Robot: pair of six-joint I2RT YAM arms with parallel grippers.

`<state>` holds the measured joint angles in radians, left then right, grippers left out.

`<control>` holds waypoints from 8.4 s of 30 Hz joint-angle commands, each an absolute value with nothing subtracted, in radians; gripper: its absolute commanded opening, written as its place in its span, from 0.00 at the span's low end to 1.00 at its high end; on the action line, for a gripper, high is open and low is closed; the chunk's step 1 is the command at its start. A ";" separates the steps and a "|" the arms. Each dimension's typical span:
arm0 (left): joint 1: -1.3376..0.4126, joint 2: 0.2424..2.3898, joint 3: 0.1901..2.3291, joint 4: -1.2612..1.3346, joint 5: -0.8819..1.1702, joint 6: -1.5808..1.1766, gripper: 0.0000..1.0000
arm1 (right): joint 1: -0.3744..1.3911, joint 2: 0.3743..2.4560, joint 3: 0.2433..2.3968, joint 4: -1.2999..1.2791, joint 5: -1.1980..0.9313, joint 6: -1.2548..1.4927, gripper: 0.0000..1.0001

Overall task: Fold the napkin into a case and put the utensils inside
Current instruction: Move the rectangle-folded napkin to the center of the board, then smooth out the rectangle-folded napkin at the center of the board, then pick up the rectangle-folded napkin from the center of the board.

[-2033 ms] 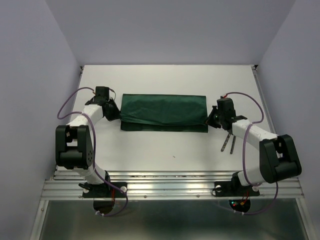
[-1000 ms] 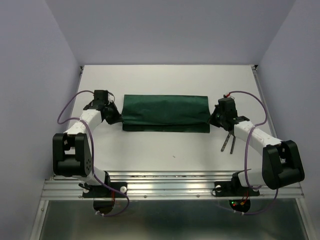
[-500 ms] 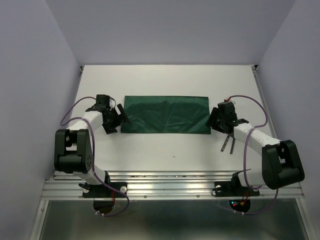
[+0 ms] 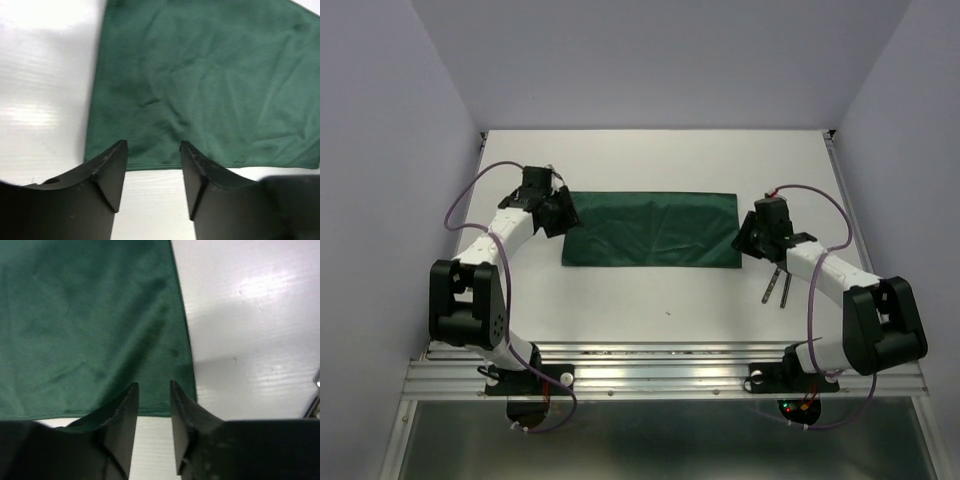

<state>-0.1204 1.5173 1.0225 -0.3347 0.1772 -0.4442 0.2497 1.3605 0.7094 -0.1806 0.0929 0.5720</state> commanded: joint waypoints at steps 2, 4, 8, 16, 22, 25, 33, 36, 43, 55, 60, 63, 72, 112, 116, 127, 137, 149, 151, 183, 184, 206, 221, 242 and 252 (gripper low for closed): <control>-0.155 1.601 1.163 -0.304 0.170 -0.445 0.49 | 0.265 1.422 0.848 -0.108 0.064 0.554 0.28; -0.160 1.652 1.241 -0.298 0.192 -0.449 0.46 | 0.265 1.501 0.899 -0.103 0.074 0.545 0.27; -0.170 1.802 1.353 -0.290 0.267 -0.479 0.39 | 0.265 1.652 1.044 -0.103 0.055 0.538 0.27; -0.178 2.003 1.563 -0.305 0.216 -0.482 0.38 | 0.246 1.894 1.273 -0.107 0.103 0.505 0.28; -0.167 2.111 1.678 -0.325 0.181 -0.454 0.38 | 0.213 2.058 1.410 -0.135 0.121 0.483 0.28; -0.163 2.160 1.724 -0.336 0.173 -0.436 0.38 | 0.195 2.120 1.459 -0.150 0.141 0.477 0.28; -0.149 2.230 1.766 -0.334 0.137 -0.413 0.38 | 0.186 2.135 1.474 -0.155 0.138 0.477 0.28; -0.149 2.252 1.789 -0.344 0.112 -0.403 0.38 | 0.186 2.138 1.479 -0.156 0.140 0.474 0.28; -0.149 2.261 1.816 -0.357 0.064 -0.382 0.38 | 0.186 2.143 1.474 -0.155 0.127 0.471 0.28; -0.149 2.168 1.668 -0.350 0.058 -0.399 0.38 | 0.186 2.077 1.353 -0.135 0.060 0.498 0.28; -0.156 2.062 1.507 -0.353 0.045 -0.434 0.38 | 0.186 1.972 1.131 -0.048 -0.029 0.543 0.28; -0.158 1.984 1.401 -0.357 0.023 -0.445 0.38 | 0.195 1.912 1.013 -0.031 -0.037 0.555 0.28; -0.216 1.738 1.281 -0.380 -0.057 -0.457 0.41 | 0.213 1.643 0.870 -0.052 -0.029 0.551 0.29; -0.414 2.099 1.476 -0.107 0.322 -0.572 0.24 | 0.491 2.108 1.385 -0.025 -0.186 0.675 0.13; -0.416 2.091 1.476 -0.109 0.298 -0.565 0.24 | 0.491 2.080 1.371 -0.020 -0.166 0.669 0.13; -0.433 1.982 1.431 -0.077 0.293 -0.565 0.24 | 0.521 1.948 1.318 0.038 -0.133 0.658 0.15; -0.449 2.017 1.414 -0.038 0.377 -0.589 0.24 | 0.531 2.023 1.325 0.040 -0.175 0.676 0.15; -0.430 2.071 1.384 -0.071 0.299 -0.568 0.24 | 0.531 2.017 1.259 0.026 -0.107 0.654 0.15; -0.422 2.071 1.378 -0.071 0.290 -0.568 0.24 | 0.531 2.016 1.250 0.026 -0.103 0.652 0.15; -0.344 2.057 1.373 -0.130 0.221 -0.511 0.23 | 0.101 1.798 0.980 0.026 -0.112 0.588 0.15; -0.344 2.056 1.376 -0.133 0.221 -0.508 0.24 | 0.101 1.801 0.979 0.025 -0.112 0.588 0.15; -0.091 1.937 1.296 -0.227 0.158 -0.515 0.28 | 0.101 1.841 0.950 0.032 -0.106 0.568 0.15; -0.055 1.907 1.272 -0.241 0.026 -0.572 0.28 | 0.101 1.825 0.946 0.031 -0.112 0.568 0.15; -0.149 1.692 1.247 -0.236 -0.061 -0.545 0.35 | 0.101 1.531 0.980 -0.193 -0.038 0.462 0.48; -0.225 1.677 1.252 -0.270 -0.040 -0.512 0.46 | 0.101 1.385 0.723 -0.236 -0.147 0.511 0.59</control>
